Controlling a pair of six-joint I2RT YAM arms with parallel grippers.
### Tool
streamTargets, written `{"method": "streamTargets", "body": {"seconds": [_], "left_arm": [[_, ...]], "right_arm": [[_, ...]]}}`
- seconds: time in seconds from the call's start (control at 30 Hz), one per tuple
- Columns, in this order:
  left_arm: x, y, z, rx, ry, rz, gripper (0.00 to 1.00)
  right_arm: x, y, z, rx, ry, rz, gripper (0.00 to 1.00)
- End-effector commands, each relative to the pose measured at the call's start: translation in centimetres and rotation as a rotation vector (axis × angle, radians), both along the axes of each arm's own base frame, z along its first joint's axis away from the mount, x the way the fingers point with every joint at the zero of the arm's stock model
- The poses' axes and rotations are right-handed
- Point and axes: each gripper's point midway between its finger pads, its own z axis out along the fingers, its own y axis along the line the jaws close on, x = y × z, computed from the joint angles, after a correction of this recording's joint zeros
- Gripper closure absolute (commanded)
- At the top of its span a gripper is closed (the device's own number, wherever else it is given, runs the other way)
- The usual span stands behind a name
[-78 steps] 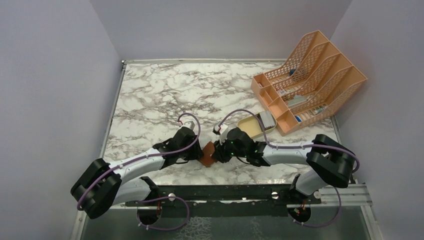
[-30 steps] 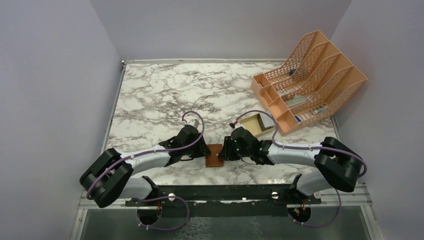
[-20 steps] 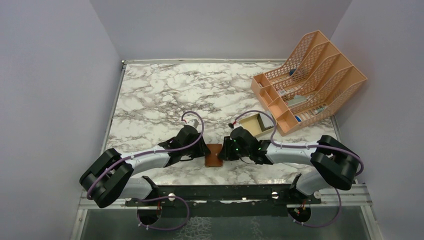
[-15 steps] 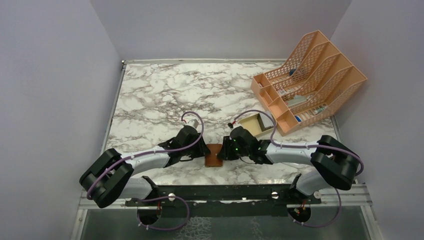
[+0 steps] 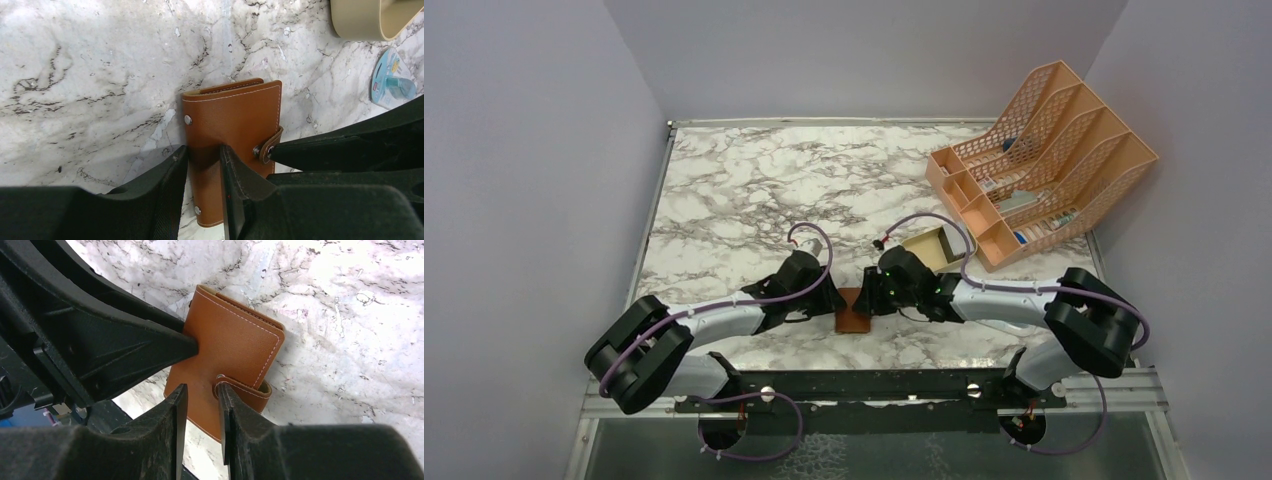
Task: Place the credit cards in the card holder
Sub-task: Close the card holder at the center of the board.
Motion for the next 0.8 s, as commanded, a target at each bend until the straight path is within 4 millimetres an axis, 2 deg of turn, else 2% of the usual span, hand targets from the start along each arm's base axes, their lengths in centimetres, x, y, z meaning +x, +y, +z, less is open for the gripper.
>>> {"method": "streamTargets", "body": {"seconds": [0.0,0.2,0.3,0.53,0.6,0.77], "left_arm": [[-1.0,0.7,-1.6,0.059,0.054,-0.027,0.68],[-0.9,0.6,-1.3,0.062,0.050,-0.039,0.67],[-0.8,0.5,-1.0,0.062,0.041,-0.047,0.67],[-0.5,0.4,-0.8,0.073,0.017,-0.067,0.67],[-0.3,0.5,-0.8,0.078,0.004,-0.073,0.67],[0.7,0.9,-0.6,0.084,-0.015,-0.061,0.67]], "right_arm": [[0.9,-0.3,2.0,-0.021,-0.077,0.025,0.68],[1.6,-1.6,1.8,-0.169,-0.377,0.343,0.67],[2.1,-1.9,2.0,-0.215,-0.458,0.476,0.69],[1.9,-1.5,1.5,-0.075,-0.360,0.644,0.71],[1.2,-1.2,1.3,-0.006,-0.315,0.726,0.71],[1.2,-0.9,0.5,0.011,-0.253,0.829,0.71]]}}
